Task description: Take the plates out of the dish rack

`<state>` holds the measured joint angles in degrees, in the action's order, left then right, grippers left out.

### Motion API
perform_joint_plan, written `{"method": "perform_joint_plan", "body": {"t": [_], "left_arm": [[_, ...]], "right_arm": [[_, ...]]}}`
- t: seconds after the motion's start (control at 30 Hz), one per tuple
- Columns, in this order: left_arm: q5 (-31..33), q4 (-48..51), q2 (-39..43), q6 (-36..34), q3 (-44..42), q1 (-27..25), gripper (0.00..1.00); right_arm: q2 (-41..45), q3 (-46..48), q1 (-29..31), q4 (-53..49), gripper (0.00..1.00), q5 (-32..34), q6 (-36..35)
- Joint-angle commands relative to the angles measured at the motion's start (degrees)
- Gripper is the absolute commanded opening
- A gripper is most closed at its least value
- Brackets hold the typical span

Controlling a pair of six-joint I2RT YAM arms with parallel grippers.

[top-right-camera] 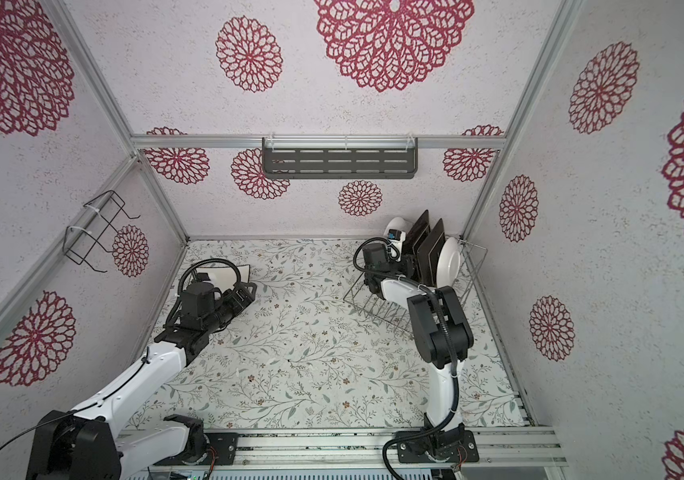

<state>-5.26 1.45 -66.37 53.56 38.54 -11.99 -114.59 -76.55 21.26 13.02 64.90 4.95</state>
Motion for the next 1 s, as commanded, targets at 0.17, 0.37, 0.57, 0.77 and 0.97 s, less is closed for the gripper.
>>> {"method": "perform_joint_plan", "body": {"t": [0.17, 0.37, 0.57, 0.77, 0.97], "left_arm": [[0.6, 0.0, 0.5, -0.7, 0.8, -0.8, 0.97], [0.5, -0.3, 0.3, -0.7, 0.7, -0.8, 0.97], [0.6, -0.4, 0.4, -0.6, 0.6, -0.8, 0.97], [0.6, -0.3, 0.5, -0.7, 0.5, -0.8, 0.97], [0.8, -0.1, 0.7, -0.7, 0.6, -0.8, 0.98]], "right_arm": [[-0.7, -0.5, -0.4, 3.5, 0.44, 4.5, -1.6], [-1.2, -0.6, -0.3, 3.9, 0.39, 5.5, -1.9], [-1.2, -0.5, -0.3, 4.1, 0.35, 5.5, -1.7], [-1.8, -0.6, -0.3, 5.3, 0.3, 7.2, -2.5], [-2.0, -0.4, -0.3, 6.4, 0.24, 7.9, -3.0]]}}
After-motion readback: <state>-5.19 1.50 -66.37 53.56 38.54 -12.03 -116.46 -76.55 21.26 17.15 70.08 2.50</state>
